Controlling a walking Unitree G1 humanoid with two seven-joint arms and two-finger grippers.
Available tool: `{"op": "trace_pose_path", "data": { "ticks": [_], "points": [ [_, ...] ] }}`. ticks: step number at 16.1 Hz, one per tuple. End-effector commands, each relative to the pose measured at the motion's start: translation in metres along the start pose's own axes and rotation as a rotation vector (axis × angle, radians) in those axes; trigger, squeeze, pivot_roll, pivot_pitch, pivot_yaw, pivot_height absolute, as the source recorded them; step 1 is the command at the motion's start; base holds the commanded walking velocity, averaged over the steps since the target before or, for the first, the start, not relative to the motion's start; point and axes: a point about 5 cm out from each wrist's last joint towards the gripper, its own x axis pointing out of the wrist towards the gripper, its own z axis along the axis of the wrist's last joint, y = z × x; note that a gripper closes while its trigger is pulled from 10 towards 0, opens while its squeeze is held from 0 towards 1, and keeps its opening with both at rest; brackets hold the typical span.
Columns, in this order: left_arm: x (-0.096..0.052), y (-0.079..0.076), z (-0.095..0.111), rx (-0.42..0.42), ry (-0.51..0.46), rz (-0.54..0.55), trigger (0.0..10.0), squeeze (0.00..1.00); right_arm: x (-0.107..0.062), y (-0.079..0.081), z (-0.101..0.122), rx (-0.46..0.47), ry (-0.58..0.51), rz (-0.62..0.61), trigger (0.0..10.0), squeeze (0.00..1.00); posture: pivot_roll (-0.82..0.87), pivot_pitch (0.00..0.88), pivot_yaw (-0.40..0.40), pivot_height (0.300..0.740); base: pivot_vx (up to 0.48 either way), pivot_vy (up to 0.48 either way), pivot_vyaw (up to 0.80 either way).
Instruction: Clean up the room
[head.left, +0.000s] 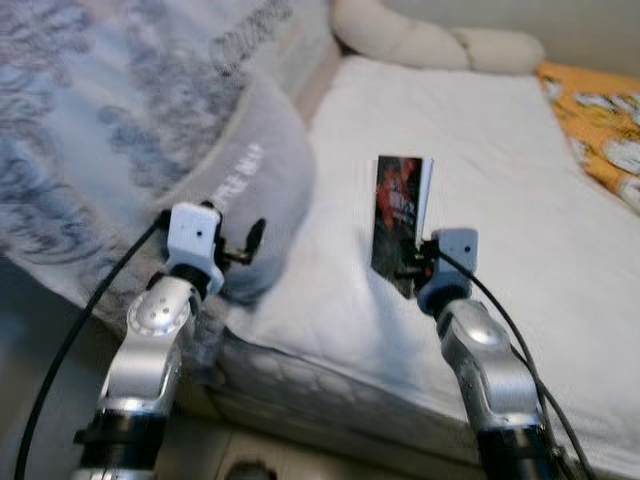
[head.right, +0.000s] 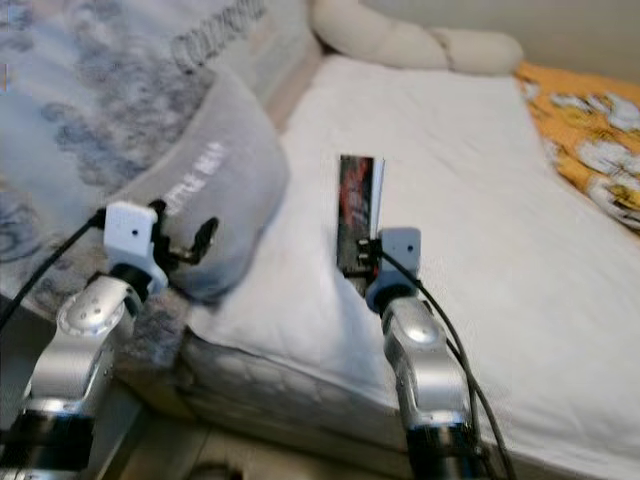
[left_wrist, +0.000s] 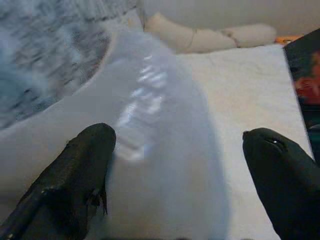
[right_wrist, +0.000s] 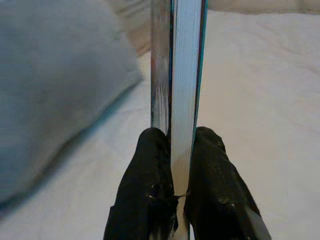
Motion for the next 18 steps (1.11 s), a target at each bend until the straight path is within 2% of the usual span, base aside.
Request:
{"op": "trace_pose_path", "data": {
  "ticks": [1, 3, 4, 7, 9, 13, 15, 18],
  "points": [
    [0.002, -0.009, 0.006, -0.009, -0.030, -0.054, 10.0, 0.00, -0.001, -0.002, 0.013, -0.003, -0.054, 0.007, 10.0, 0.00, 0.02, 0.000, -0.014, 0.740, 0.311, 0.000, -0.80],
    [0.000, -0.017, 0.011, -0.038, -0.064, -0.125, 10.0, 0.00, -0.001, -0.002, 0.013, 0.000, -0.055, 0.003, 10.0, 0.00, 0.02, 0.000, -0.014, 0.740, 0.304, 0.000, -0.79],
    [-0.004, -0.027, 0.017, -0.070, -0.108, -0.217, 10.0, 0.00, -0.002, -0.003, 0.013, 0.004, -0.060, -0.004, 10.0, 0.00, 0.02, 0.000, -0.014, 0.740, 0.289, 0.000, 0.00],
    [-0.011, -0.039, 0.033, -0.136, -0.219, -0.331, 10.0, 0.00, -0.003, -0.002, 0.013, 0.010, -0.067, -0.002, 10.0, 0.00, 0.02, 0.000, -0.015, 0.740, 0.094, 0.000, 0.00],
    [-0.013, -0.041, 0.035, -0.130, -0.213, -0.362, 10.0, 0.00, -0.003, -0.002, 0.013, 0.011, -0.067, -0.001, 10.0, 0.00, 0.02, 0.000, -0.015, 0.740, 0.000, 0.000, 0.00],
    [-0.008, -0.033, 0.024, -0.074, -0.134, -0.279, 10.0, 0.00, -0.004, -0.003, 0.012, 0.015, -0.061, -0.011, 10.0, 0.00, 0.02, 0.000, -0.014, 0.740, 0.000, 0.000, 0.00],
    [-0.005, -0.024, 0.010, 0.016, -0.047, -0.200, 10.0, 0.00, -0.004, -0.003, 0.012, 0.018, -0.057, -0.013, 10.0, 0.00, 0.02, 0.000, -0.015, 0.740, 0.000, 0.000, 0.00],
    [-0.005, -0.020, 0.002, 0.027, 0.016, -0.175, 10.0, 0.00, -0.002, -0.004, 0.012, 0.032, -0.051, -0.013, 10.0, 0.00, 0.02, 0.000, -0.014, 0.740, 0.000, 0.000, 0.00]
  ]
}}
